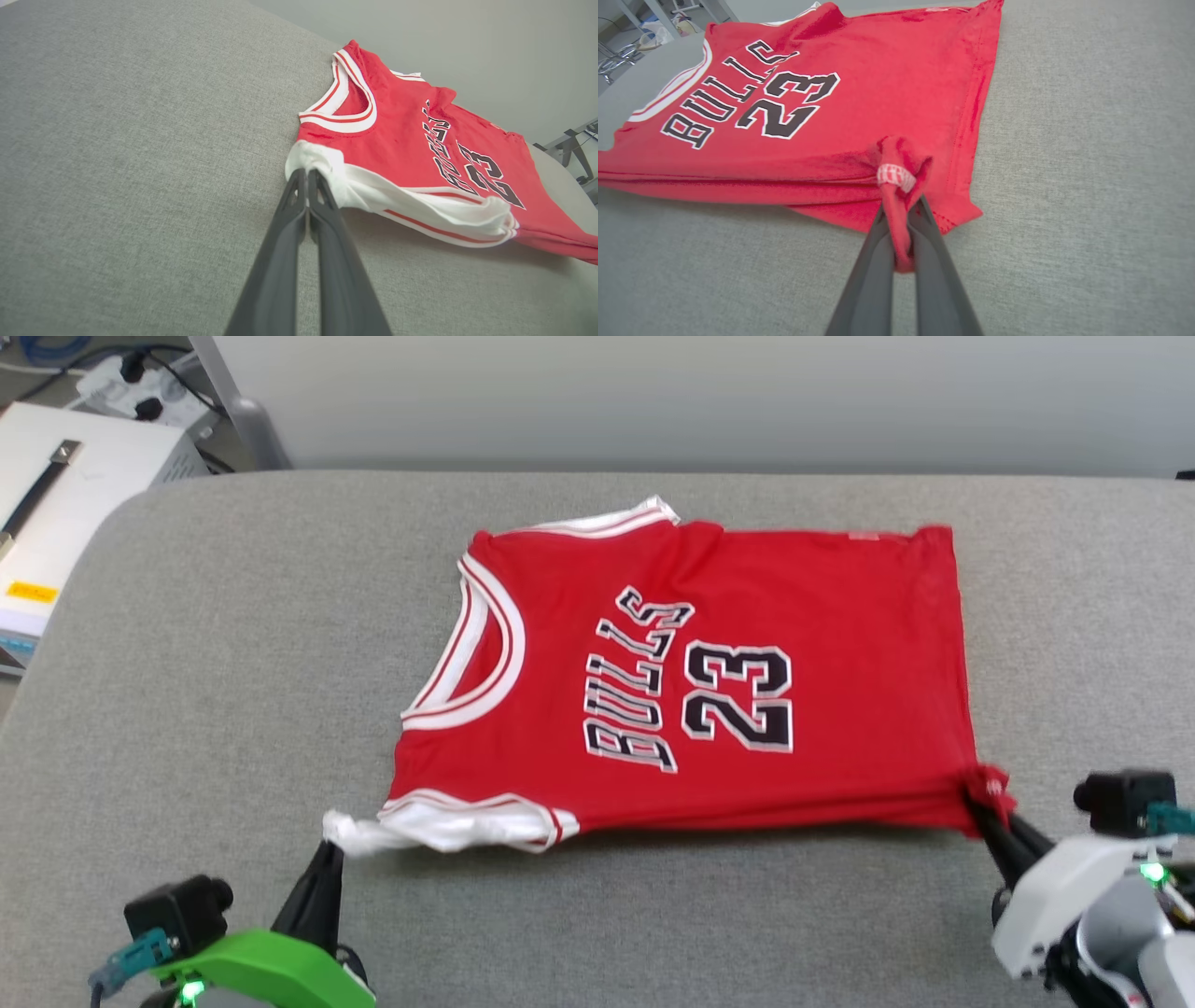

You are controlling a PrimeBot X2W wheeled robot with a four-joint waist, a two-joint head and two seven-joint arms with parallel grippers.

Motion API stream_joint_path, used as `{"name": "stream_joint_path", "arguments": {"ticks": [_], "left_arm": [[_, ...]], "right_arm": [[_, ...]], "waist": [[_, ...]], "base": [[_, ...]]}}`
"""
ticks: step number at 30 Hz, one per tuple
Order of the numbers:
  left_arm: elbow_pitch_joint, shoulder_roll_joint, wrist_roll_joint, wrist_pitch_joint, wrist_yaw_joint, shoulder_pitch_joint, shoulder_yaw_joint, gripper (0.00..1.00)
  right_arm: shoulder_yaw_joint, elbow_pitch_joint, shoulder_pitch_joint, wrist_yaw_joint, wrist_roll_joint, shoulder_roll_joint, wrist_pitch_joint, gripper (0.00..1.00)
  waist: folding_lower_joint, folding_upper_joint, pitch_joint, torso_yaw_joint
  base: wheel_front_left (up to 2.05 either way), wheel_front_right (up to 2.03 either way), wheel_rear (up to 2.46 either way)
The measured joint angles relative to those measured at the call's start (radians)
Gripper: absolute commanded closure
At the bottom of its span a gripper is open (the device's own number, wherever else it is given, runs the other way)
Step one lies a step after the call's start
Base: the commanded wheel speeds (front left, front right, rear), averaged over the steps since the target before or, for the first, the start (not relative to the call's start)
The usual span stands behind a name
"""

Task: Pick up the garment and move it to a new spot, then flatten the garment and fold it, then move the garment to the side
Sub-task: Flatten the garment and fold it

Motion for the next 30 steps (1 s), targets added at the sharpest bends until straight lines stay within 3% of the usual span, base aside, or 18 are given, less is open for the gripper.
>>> {"name": "stream_joint_path", "arguments": {"ticks": [7, 14, 18, 25, 30], "left_arm": [[-0.142, 0.026, -0.008, 0.063, 0.095, 0.145, 0.004, 1.00], [-0.246, 0.042, -0.016, 0.111, 0.154, 0.214, 0.002, 1.00], [-0.263, 0.059, -0.007, 0.120, 0.150, 0.184, -0.004, 1.00], [-0.196, 0.054, 0.037, 0.110, 0.077, -0.058, -0.038, 1.00], [-0.079, 0.014, 0.059, 0.090, 0.021, -0.220, -0.068, 1.00]], "right_arm": [[-0.098, -0.205, 0.235, 0.000, -0.041, 0.058, 0.145, 1.00], [-0.137, -0.312, 0.328, 0.000, -0.081, 0.105, 0.220, 1.00], [-0.146, -0.324, 0.321, 0.000, -0.097, 0.111, 0.229, 1.00], [-0.157, -0.326, 0.205, -0.001, -0.133, 0.123, 0.231, 1.00], [-0.149, -0.286, 0.096, -0.001, -0.151, 0.116, 0.231, 1.00]], "waist": [[0.0000, 0.0000, -0.049, 0.000], [0.0000, 0.0000, -0.051, -0.005], [0.0000, 0.0000, -0.036, -0.007], [0.0001, 0.0000, 0.024, -0.006], [0.0001, 0.0000, 0.082, -0.012]], "base": [[0.00, 0.00, 0.00], [0.00, 0.00, 0.00], [0.00, 0.00, 0.00], [0.00, 0.00, 0.00], [0.00, 0.00, 0.00]]}}
